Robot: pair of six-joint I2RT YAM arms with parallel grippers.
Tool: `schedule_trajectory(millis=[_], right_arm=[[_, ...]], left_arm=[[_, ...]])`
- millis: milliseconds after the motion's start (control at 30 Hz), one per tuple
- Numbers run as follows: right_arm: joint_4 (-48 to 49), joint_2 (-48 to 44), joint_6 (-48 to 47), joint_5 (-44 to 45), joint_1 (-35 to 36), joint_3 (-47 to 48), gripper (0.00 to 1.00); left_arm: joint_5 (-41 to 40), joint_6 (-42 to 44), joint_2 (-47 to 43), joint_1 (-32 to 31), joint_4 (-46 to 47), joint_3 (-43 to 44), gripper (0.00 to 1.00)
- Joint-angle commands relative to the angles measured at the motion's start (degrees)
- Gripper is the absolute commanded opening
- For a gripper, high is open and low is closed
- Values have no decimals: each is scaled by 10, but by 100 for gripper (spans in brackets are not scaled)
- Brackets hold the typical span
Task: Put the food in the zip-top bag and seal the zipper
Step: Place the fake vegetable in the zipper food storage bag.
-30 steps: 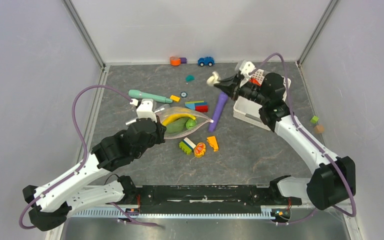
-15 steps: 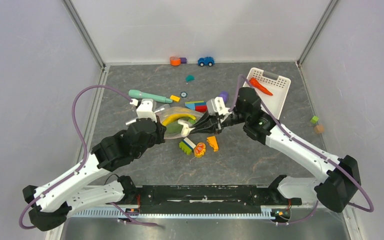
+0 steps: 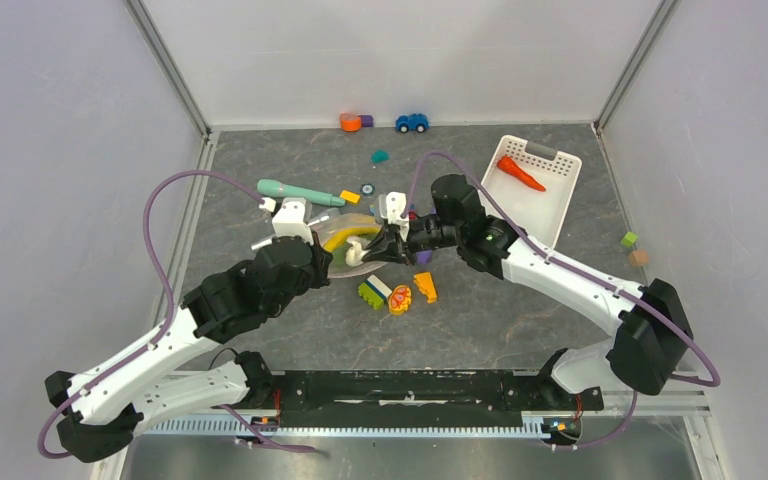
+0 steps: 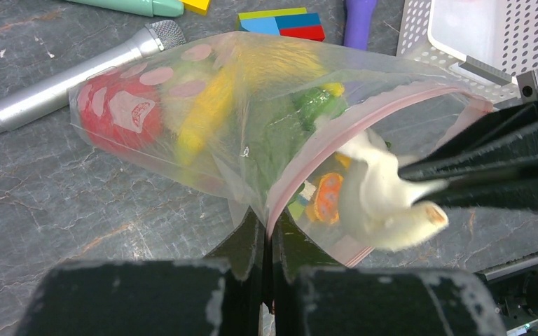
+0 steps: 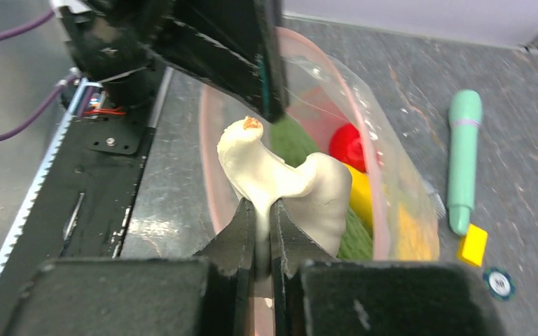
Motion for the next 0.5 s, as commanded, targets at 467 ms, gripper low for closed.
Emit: schedule_trajectory(millis=[467], right_arm=[[92,-15,35,310,28,-18,25]], left_arm=[[2,13,-5,4,19,7,2]])
